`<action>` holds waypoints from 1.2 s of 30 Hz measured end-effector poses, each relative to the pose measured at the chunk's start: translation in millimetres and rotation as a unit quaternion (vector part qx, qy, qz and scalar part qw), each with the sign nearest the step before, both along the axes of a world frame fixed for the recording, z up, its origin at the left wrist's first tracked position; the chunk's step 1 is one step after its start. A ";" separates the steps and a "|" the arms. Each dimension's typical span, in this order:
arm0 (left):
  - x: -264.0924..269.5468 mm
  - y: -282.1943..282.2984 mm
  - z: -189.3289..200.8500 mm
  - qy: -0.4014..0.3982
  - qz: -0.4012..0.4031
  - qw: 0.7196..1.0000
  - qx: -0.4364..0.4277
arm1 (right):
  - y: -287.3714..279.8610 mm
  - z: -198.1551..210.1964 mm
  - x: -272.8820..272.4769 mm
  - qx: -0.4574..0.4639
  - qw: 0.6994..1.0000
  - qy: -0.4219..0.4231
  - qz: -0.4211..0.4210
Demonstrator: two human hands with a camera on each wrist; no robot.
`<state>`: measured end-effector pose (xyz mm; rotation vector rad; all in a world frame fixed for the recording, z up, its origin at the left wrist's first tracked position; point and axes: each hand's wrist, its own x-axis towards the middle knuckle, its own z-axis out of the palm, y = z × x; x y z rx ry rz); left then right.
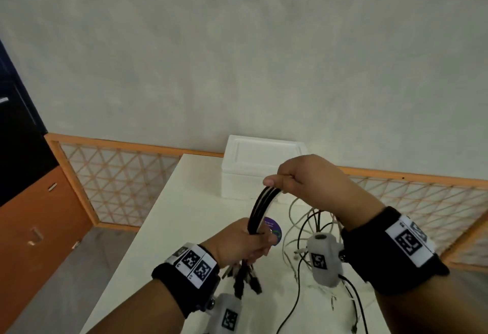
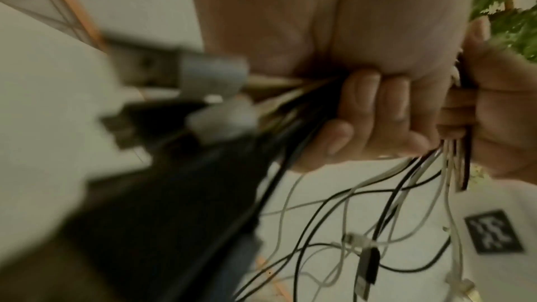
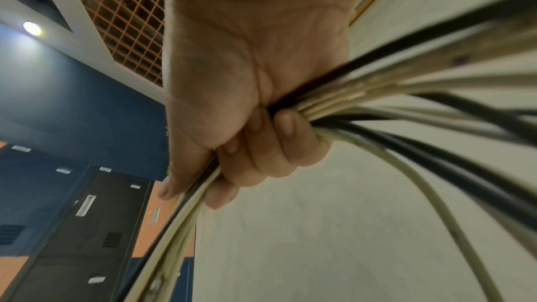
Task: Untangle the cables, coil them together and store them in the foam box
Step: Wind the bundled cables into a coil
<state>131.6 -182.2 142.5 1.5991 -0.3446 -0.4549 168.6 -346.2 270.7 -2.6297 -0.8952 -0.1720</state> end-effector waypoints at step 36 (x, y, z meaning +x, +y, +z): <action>0.9 21.8 60.1 -0.190 0.087 0.974 0.088 | 19.1 -116.0 -15.9 0.044 0.988 0.146 -0.011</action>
